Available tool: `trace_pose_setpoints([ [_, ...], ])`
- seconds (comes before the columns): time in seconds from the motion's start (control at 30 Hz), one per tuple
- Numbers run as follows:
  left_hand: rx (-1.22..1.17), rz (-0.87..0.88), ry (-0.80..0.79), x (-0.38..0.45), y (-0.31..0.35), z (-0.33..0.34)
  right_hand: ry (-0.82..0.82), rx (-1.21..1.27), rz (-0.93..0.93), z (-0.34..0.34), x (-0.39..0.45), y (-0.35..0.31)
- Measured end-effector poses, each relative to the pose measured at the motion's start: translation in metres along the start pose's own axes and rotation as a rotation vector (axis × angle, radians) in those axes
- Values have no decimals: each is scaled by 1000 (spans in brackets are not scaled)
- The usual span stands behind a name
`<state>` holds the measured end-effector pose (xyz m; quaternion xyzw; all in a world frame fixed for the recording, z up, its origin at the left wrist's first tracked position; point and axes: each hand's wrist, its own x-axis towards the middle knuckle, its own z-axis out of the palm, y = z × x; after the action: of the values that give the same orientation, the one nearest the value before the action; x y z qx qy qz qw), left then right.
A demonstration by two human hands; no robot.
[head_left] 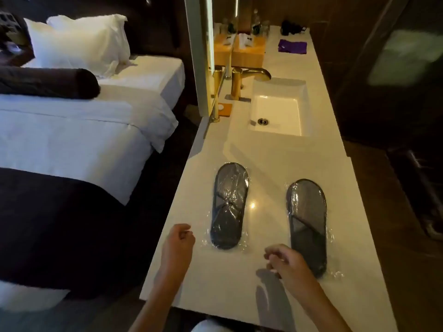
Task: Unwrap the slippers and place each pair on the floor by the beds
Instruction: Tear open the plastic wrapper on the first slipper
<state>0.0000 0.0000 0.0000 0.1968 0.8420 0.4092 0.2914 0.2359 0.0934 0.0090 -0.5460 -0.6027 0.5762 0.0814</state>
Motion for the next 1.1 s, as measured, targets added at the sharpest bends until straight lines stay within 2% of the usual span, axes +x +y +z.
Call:
trace_pose_setpoints([
  [0.07, 3, 10, -32, 19, 1, 11, 119, -32, 6, 17, 19, -14],
  [0.13, -51, -46, -87, 34, 4, 23, 147, -28, 32, 31, 36, -28],
  [0.23, 72, -83, -214, 44, 12, 30, 178, -25, 128, 50, 58, -32],
  [0.37, 59, -121, -229, 55, 14, 34, 234, 22, 187, 63, 73, -38],
  [0.5, 43, -159, -294, 64, 16, 36, 237, 60, 210, 64, 79, -40],
  [0.87, -220, -290, -622, 79, 22, 29, 236, 330, 140, 53, 48, -43],
  [1.0, -379, -315, -663, 79, 20, 29, 221, 343, 125, 43, 38, -48],
  [1.1, -396, -290, -649, 79, 22, 31, 194, 300, 104, 41, 33, -50],
])
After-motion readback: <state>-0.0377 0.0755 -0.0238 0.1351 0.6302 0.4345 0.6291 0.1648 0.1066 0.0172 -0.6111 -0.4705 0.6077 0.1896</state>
